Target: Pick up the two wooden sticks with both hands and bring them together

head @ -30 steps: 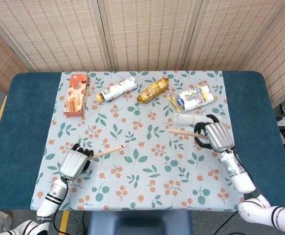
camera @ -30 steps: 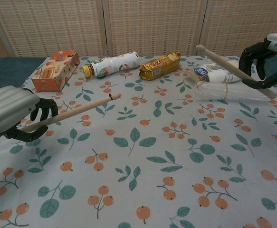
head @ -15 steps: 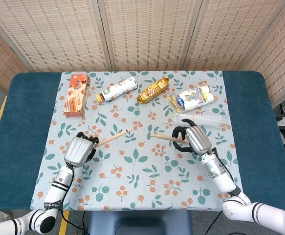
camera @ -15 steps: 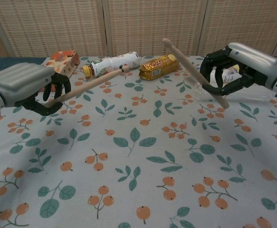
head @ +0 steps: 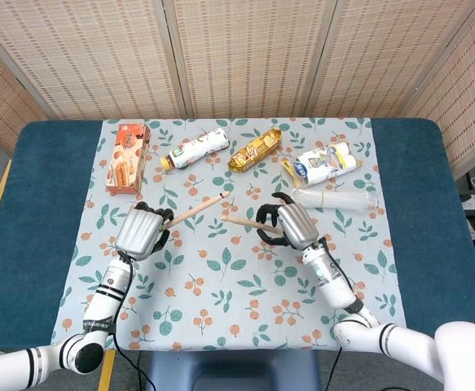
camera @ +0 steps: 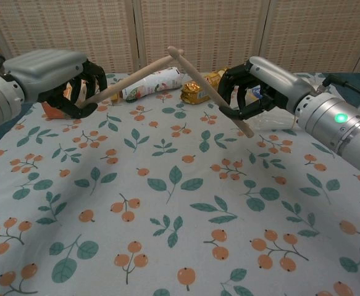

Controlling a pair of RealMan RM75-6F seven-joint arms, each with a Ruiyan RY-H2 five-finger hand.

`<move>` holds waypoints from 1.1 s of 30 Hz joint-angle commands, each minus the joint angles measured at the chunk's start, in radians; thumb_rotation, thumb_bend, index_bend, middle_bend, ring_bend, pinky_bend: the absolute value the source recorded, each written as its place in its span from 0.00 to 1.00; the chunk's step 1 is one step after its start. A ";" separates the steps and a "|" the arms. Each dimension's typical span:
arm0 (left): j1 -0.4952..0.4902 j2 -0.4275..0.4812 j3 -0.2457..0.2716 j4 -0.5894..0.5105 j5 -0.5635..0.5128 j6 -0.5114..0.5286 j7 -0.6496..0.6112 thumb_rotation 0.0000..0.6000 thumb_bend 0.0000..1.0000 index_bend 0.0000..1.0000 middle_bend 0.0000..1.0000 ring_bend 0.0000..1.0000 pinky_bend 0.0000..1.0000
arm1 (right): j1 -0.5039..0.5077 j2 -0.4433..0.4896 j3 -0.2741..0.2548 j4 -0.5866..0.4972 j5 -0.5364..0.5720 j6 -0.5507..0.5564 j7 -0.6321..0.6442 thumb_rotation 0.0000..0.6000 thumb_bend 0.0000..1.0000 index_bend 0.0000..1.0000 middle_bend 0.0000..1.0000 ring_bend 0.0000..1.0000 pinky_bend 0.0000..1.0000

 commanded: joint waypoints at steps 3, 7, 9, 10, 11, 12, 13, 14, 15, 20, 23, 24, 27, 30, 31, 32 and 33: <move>-0.019 0.003 0.015 -0.044 0.005 0.025 0.000 1.00 0.79 0.74 0.85 0.56 0.35 | 0.023 -0.026 0.024 0.023 0.039 -0.031 -0.008 1.00 0.52 0.88 0.73 0.61 0.18; -0.037 -0.006 0.034 -0.038 -0.001 0.022 0.015 1.00 0.79 0.74 0.86 0.56 0.35 | 0.032 -0.037 0.034 0.018 0.049 -0.032 0.001 1.00 0.52 0.89 0.73 0.61 0.18; -0.047 -0.016 0.039 -0.029 -0.011 0.021 0.016 1.00 0.79 0.74 0.85 0.56 0.35 | 0.037 -0.040 0.036 0.009 0.053 -0.036 0.003 1.00 0.52 0.89 0.74 0.61 0.18; -0.051 -0.020 0.041 -0.025 -0.014 0.021 0.015 1.00 0.79 0.74 0.85 0.56 0.35 | 0.039 -0.041 0.036 0.006 0.054 -0.039 0.002 1.00 0.52 0.89 0.74 0.61 0.18; -0.055 -0.024 0.042 -0.022 -0.015 0.021 0.016 1.00 0.79 0.74 0.85 0.56 0.35 | 0.042 -0.043 0.035 0.004 0.055 -0.041 -0.001 1.00 0.52 0.89 0.73 0.61 0.18; -0.062 -0.030 0.044 -0.019 -0.015 0.023 0.018 1.00 0.79 0.74 0.86 0.56 0.35 | 0.046 -0.046 0.035 0.004 0.055 -0.042 -0.009 1.00 0.52 0.89 0.74 0.61 0.18; -0.067 -0.034 0.045 -0.020 -0.014 0.024 0.021 1.00 0.79 0.74 0.85 0.56 0.35 | 0.049 -0.049 0.035 0.007 0.056 -0.043 -0.017 1.00 0.52 0.89 0.73 0.61 0.18; -0.072 -0.038 0.046 -0.022 -0.012 0.026 0.024 1.00 0.79 0.74 0.85 0.56 0.35 | 0.052 -0.053 0.035 0.009 0.059 -0.046 -0.022 1.00 0.52 0.89 0.73 0.61 0.18; -0.078 -0.041 0.048 -0.026 -0.006 0.031 0.028 1.00 0.79 0.74 0.86 0.56 0.35 | 0.055 -0.058 0.038 0.012 0.066 -0.050 -0.027 1.00 0.52 0.89 0.73 0.61 0.18; -0.095 -0.045 0.053 -0.033 0.001 0.044 0.037 1.00 0.79 0.74 0.86 0.56 0.35 | 0.062 -0.068 0.048 0.020 0.087 -0.056 -0.044 1.00 0.52 0.89 0.73 0.61 0.18; -0.101 -0.045 0.057 -0.033 -0.008 0.047 0.041 1.00 0.79 0.74 0.86 0.56 0.35 | 0.062 -0.065 0.047 0.017 0.091 -0.056 -0.048 1.00 0.52 0.89 0.73 0.61 0.18; -0.102 -0.045 0.060 -0.032 -0.010 0.050 0.041 1.00 0.78 0.74 0.86 0.56 0.35 | 0.062 -0.063 0.047 0.014 0.092 -0.056 -0.048 1.00 0.52 0.89 0.73 0.61 0.18; -0.103 -0.044 0.065 -0.028 -0.015 0.054 0.037 1.00 0.78 0.74 0.86 0.56 0.35 | 0.061 -0.057 0.047 0.009 0.093 -0.054 -0.050 1.00 0.52 0.88 0.74 0.61 0.18; -0.107 -0.043 0.068 -0.022 -0.021 0.057 0.032 1.00 0.78 0.74 0.86 0.56 0.35 | 0.059 -0.049 0.046 0.001 0.094 -0.051 -0.054 1.00 0.52 0.89 0.73 0.61 0.18; -0.108 -0.042 0.069 -0.019 -0.020 0.060 0.031 1.00 0.78 0.74 0.86 0.56 0.35 | 0.058 -0.046 0.044 -0.001 0.092 -0.049 -0.056 1.00 0.52 0.89 0.73 0.61 0.18; -0.108 -0.042 0.070 -0.017 -0.019 0.063 0.028 1.00 0.78 0.74 0.86 0.56 0.35 | 0.057 -0.042 0.043 -0.003 0.091 -0.047 -0.059 1.00 0.52 0.89 0.73 0.61 0.18; -0.108 -0.041 0.070 -0.014 -0.018 0.065 0.023 1.00 0.78 0.74 0.85 0.56 0.35 | 0.055 -0.038 0.041 -0.006 0.090 -0.046 -0.062 1.00 0.52 0.89 0.73 0.61 0.18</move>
